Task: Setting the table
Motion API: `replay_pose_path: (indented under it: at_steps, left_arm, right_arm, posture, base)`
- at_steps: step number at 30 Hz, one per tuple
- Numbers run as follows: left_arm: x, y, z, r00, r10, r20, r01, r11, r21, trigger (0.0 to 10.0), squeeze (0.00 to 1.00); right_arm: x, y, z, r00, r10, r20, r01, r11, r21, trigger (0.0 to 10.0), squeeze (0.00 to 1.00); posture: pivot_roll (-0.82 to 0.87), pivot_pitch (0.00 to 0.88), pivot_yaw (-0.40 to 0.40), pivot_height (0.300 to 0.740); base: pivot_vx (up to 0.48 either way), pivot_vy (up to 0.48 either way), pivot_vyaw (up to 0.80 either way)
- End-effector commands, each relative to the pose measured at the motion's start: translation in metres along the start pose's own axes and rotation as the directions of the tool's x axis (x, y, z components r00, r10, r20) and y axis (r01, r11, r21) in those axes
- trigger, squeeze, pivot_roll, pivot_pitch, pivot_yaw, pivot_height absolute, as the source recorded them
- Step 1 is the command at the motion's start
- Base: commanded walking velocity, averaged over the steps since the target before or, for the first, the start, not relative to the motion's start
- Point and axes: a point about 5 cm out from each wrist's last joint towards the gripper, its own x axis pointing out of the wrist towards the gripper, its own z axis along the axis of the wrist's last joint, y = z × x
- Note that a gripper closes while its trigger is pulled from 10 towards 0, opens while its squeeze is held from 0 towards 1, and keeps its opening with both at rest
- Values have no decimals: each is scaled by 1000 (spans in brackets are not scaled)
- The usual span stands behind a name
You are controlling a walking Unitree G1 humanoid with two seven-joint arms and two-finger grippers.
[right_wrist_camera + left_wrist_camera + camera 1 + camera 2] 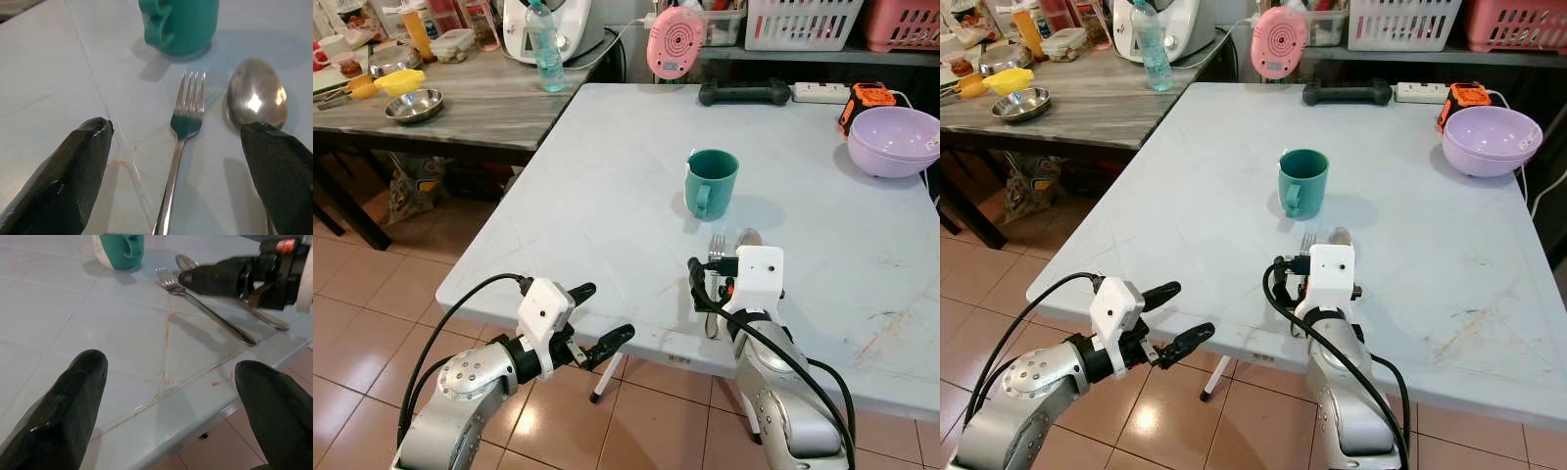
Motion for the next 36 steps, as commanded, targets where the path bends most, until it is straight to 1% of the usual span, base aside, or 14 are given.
replay_pose_path:
  at_steps: [1,6,10,11,12,13,14,15,16,21,22,27,32,36]
  left_arm:
    - [-1,-1,4,1000,-12,-7,13,1000,7,10000,0]
    - [1,-4,8,1000,-25,-15,25,1000,7,10000,0]
    - [1,-5,10,999,-34,-22,34,999,12,10000,0]
    - [1,-5,11,999,-34,-23,35,999,12,10000,0]
    - [1,-5,11,999,-35,-24,35,999,11,10000,0]
    - [1,-5,11,999,-35,-24,35,999,11,10000,0]
    - [1,-6,11,999,-37,-25,37,999,10,10000,0]
    - [1,-6,11,999,-37,-25,37,999,10,10000,0]
    - [0,-6,11,999,-42,-29,42,999,7,10000,0]
    - [0,-7,7,998,-47,-38,47,999,2,10000,0]
    - [-1,-6,5,998,-49,-43,49,999,1,10000,0]
    - [-2,-6,5,998,-52,-48,52,999,-2,10000,0]
    - [-2,-6,3,997,-56,-56,55,998,-15,10000,0]
    - [-2,-6,2,997,-54,-59,53,998,-19,10000,0]
  right_arm:
    - [2,20,-2,999,40,-35,-36,993,109,10000,0]
    - [6,25,-6,994,71,-81,-60,991,122,10000,0]
    - [6,27,-8,991,79,-108,-62,986,155,10000,0]
    - [6,28,-8,990,85,-113,-66,985,160,9020,0]
    - [6,30,-9,987,98,-126,-77,985,156,5765,0]
    - [6,30,-9,987,98,-126,-77,985,156,5765,0]
    - [6,32,-11,983,103,-151,-80,985,151,1059,0]
    - [6,32,-11,983,103,-151,-80,985,151,1059,0]
    - [6,31,-15,977,96,-189,-67,985,156,0,0]
    - [6,30,-15,975,93,-202,-57,982,178,0,0]
    - [6,31,-16,972,91,-219,-44,977,209,0,0]
    - [6,32,-15,968,97,-230,-42,971,235,0,0]
    - [6,37,-10,959,137,-246,-70,962,262,0,0]
    - [4,40,-11,951,163,-262,-96,963,253,0,0]
  posture:
    - [-115,101,103,740]
    - [-116,105,105,740]
    - [-116,108,110,740]
    - [-117,109,110,740]
    - [-117,109,111,740]
    - [-117,109,111,740]
    - [-118,110,114,740]
    - [-118,110,114,740]
    - [-116,109,115,740]
    - [-117,109,118,740]
    - [-116,110,120,740]
    - [-118,108,123,740]
    - [-118,108,121,740]
    - [-116,107,120,740]
  base:
    - [0,0,0]
    - [0,0,0]
    - [0,0,0]
    - [0,0,0]
    - [0,0,0]
    - [0,0,0]
    - [0,0,0]
    - [0,0,0]
    - [0,0,0]
    - [0,0,0]
    - [0,0,0]
    - [0,0,0]
    - [0,0,0]
    - [0,0,0]
